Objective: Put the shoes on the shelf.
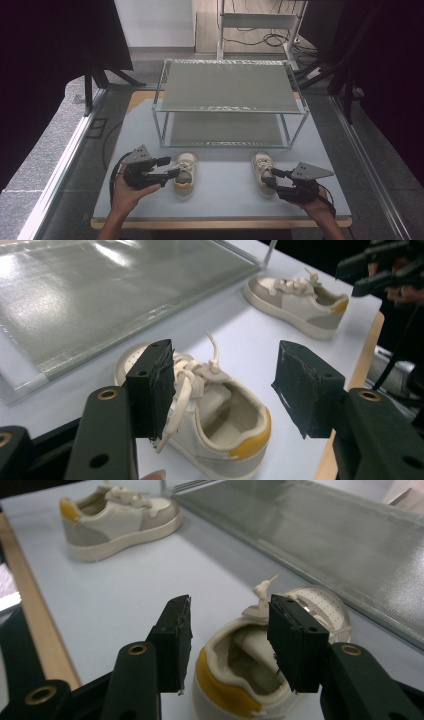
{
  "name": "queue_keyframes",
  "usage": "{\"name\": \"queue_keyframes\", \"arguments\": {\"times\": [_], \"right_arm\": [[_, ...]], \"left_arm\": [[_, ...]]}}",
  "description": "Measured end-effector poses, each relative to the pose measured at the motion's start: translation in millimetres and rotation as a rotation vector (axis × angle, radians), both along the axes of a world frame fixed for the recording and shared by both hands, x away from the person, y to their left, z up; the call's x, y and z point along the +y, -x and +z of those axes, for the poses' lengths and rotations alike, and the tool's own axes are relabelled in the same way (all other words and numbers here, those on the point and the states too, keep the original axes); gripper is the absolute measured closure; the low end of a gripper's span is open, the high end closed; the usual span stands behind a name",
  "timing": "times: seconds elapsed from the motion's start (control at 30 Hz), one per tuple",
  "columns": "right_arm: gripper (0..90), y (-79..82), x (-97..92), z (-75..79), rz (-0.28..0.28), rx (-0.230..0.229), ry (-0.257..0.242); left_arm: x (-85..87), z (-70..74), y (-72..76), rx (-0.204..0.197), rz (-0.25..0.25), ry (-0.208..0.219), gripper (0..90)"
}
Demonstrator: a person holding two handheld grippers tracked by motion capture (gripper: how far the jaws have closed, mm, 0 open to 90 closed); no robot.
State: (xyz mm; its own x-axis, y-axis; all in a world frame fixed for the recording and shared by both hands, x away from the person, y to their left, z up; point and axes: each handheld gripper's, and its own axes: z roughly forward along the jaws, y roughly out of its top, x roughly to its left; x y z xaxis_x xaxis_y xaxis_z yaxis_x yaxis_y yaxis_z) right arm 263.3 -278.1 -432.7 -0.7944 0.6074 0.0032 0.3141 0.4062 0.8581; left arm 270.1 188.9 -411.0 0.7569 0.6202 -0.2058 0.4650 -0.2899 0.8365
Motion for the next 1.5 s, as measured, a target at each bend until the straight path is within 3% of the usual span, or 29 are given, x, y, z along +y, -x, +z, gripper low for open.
{"name": "queue_keyframes", "arguments": {"times": [0.2, 0.3, 0.47, 0.67, 0.8, 0.9, 1.03, 1.23, 1.5], "right_arm": [[52.6, -6.0, -4.7, 3.9, 0.07, 0.039, 0.051], [52.0, -9.2, -5.5, 4.5, 0.1, 0.054, 0.072], [53.0, -15.3, -6.4, 5.0, 0.156, 0.086, 0.065], [55.3, -19.1, 1.3, 4.0, 0.205, 0.115, 0.107], [55.6, -24.6, 5.4, 0.7, 0.232, 0.139, 0.175], [56.5, -29.4, 6.3, -2.2, 0.254, 0.168, 0.199], [57.9, -34.0, 10.4, -7.3, 0.291, 0.204, 0.24], [64.4, -42.4, 18.9, -12.7, 0.322, 0.222, 0.31], [69.3, -47.3, 20.0, -14.7, 0.358, 0.26, 0.3]], "left_arm": [[-1.4, -3.9, -7.8, 0.044, -0.067, -0.067, 42.1], [-5.5, -7.4, -11.2, 0.073, -0.123, -0.086, 42.3], [-21.0, -12.7, -15.4, 0.102, -0.228, -0.18, 42.0], [-32.0, -18.2, -20.8, 0.129, -0.277, -0.218, 42.4], [-36.1, -23.5, -23.8, 0.151, -0.307, -0.25, 43.6], [-39.1, -27.4, -26.1, 0.182, -0.337, -0.275, 46.8], [-47.0, -35.3, -29.1, 0.225, -0.384, -0.337, 51.8], [-60.0, -41.7, -33.9, 0.236, -0.431, -0.419, 60.8], [-63.5, -43.5, -35.1, 0.247, -0.467, -0.416, 69.6]]}}
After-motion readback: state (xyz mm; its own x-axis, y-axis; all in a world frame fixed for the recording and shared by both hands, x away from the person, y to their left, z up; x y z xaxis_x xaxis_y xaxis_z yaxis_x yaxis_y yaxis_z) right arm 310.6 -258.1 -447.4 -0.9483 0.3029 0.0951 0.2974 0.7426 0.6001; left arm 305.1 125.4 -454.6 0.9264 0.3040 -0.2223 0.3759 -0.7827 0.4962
